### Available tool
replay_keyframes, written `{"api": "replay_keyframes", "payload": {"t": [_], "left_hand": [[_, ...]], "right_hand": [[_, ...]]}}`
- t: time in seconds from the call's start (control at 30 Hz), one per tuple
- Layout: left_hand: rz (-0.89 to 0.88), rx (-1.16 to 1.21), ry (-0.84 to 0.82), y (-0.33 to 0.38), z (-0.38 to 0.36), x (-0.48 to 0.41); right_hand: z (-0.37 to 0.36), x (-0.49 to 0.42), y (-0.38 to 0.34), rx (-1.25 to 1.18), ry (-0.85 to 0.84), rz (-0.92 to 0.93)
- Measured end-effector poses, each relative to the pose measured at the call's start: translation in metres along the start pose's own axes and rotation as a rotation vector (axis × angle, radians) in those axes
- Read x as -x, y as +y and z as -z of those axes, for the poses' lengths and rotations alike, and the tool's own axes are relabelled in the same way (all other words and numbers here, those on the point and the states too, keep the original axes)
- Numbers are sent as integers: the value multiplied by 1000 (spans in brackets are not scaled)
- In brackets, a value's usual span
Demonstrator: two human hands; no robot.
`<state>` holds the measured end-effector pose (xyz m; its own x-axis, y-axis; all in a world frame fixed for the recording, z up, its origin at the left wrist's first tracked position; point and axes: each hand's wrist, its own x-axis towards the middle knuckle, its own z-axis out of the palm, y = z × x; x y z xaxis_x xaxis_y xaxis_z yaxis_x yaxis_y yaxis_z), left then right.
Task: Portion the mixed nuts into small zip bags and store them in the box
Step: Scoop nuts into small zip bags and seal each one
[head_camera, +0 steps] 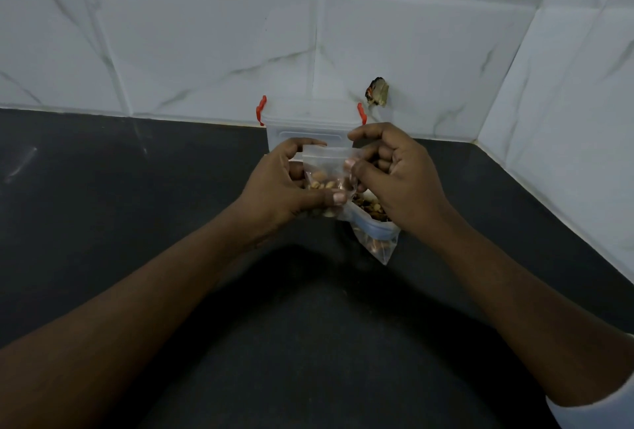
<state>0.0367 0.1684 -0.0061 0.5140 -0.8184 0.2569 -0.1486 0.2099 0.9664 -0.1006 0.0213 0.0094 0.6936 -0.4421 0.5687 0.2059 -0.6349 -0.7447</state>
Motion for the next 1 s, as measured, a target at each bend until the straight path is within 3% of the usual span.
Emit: {"api": "replay_keyframes", "payload": {"t": [0.47, 0.57, 0.63, 0.7, 0.83, 0.93, 1.0], "left_hand": [[-17, -202, -127, 2, 24, -7], [29, -115, -57, 2, 25, -8], [85, -75, 8, 1, 25, -11], [118, -38, 52, -2, 24, -12], [132, 8, 43, -3, 22, -12], [129, 5, 74, -2, 20, -13], [131, -4, 82, 0, 21, -12]], "right_hand": [[-2, 1, 2, 179, -53, 75], [1, 2, 2, 408, -222, 126], [1, 3, 1, 485, -238, 138], [3, 2, -1, 452, -166, 146], [1, 3, -2, 479, -209, 120], [0, 3, -5, 323, -85, 104], [0, 3, -6, 378, -168, 103]]}}
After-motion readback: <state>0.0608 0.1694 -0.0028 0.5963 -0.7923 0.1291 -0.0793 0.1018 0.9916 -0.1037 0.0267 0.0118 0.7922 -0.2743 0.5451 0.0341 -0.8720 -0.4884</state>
